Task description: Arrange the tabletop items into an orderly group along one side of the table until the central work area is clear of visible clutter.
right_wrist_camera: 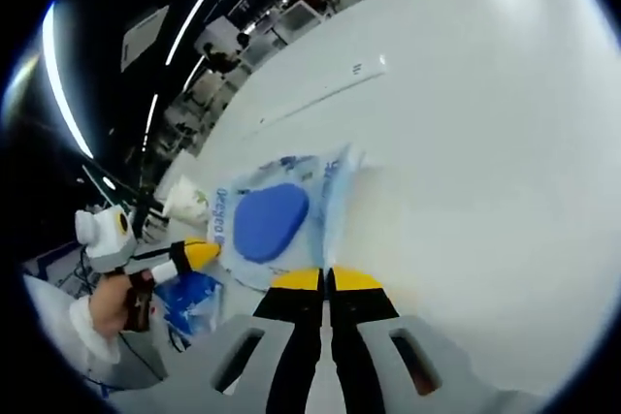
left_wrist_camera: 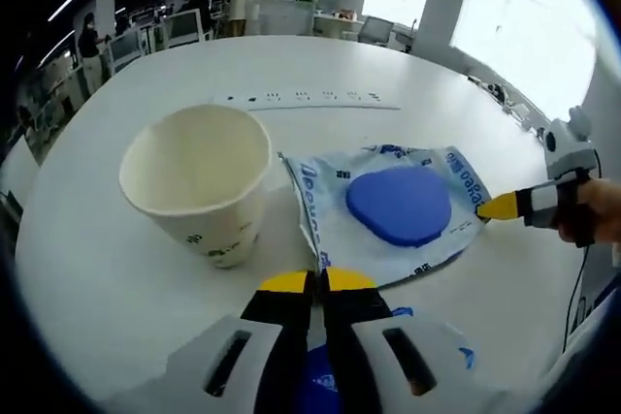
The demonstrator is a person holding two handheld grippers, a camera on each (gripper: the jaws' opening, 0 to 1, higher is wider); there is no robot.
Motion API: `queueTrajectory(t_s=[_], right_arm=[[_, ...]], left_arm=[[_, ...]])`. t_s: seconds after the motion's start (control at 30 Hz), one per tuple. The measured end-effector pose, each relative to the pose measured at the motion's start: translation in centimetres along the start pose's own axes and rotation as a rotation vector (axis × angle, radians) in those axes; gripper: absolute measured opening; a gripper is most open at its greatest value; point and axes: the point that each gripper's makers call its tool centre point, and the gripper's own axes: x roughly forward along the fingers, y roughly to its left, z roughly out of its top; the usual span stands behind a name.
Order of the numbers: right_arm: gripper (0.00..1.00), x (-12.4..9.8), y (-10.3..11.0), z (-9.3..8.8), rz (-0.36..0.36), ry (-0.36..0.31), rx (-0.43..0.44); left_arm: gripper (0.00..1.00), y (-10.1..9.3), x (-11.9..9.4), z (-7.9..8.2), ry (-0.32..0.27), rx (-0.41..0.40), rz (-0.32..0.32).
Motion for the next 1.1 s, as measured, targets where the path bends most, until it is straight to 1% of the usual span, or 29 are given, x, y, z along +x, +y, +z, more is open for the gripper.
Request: queueTrajectory(t_s=[0.2,0.3,0.33,0.5,0.57,0.6,0.67,0.7,0.8,0.93,1.0,1.1], right_arm=[[0.0,0.2,0.0,-0.1,-0.01,0.002,0.003],[0.0,0.2,-0.1,-0.1,-0.013,-0.003,0.035],[0.0,0.2,-0.1,-0.1,-0.014,-0.004,0.033],[0.01,0.0,0.1,-0.1,-0.018,0.006,0.037],[0.02,-0.3,0.3,0.5,-0.007,-0.021,-0.039],[0.03,-0.7,0.6,1.1,-0.005,-0.055,-0.068],[0.06,-1.4,1.2,1.0,0.011,-0.059,-0.062],[0.1,-1.9,1.4,1.1,0.012,-0.071,-0.061],[0.17,-2.8,1.4,0.8,0.001,-0.079,-0.071],[0.2,-4.1,1.8,0.6,0.008,-0.097,-0.072],[0.24,-5.1,2.4,0.6,0.022,-0.119,-0.073],[0.27,-7.1,3.3,0.2,0.041,-0.13,-0.109]], left_arm=[[0.01,0.0,0.0,0.0,-0.013,-0.024,0.008],[0.01,0.0,0.0,0.0,-0.02,-0.056,0.01],[0.0,0.0,0.0,0.0,-0.02,-0.06,0.011],[0.0,0.0,0.0,-0.1,-0.015,-0.053,0.021],[0.0,0.0,0.0,-0.1,-0.017,-0.061,0.023],[0.0,0.0,0.0,-0.1,-0.018,-0.062,0.023],[0.0,0.1,0.0,-0.1,-0.02,-0.062,0.022],[0.0,0.1,0.0,-0.1,-0.019,-0.062,0.023],[0.0,0.0,-0.1,-0.1,-0.019,-0.051,0.027],[0.0,0.0,-0.2,-0.2,-0.026,-0.056,0.032],[0.0,0.0,-0.2,-0.1,-0.028,-0.05,0.035],[0.0,0.1,-0.2,-0.1,-0.028,-0.044,0.036]])
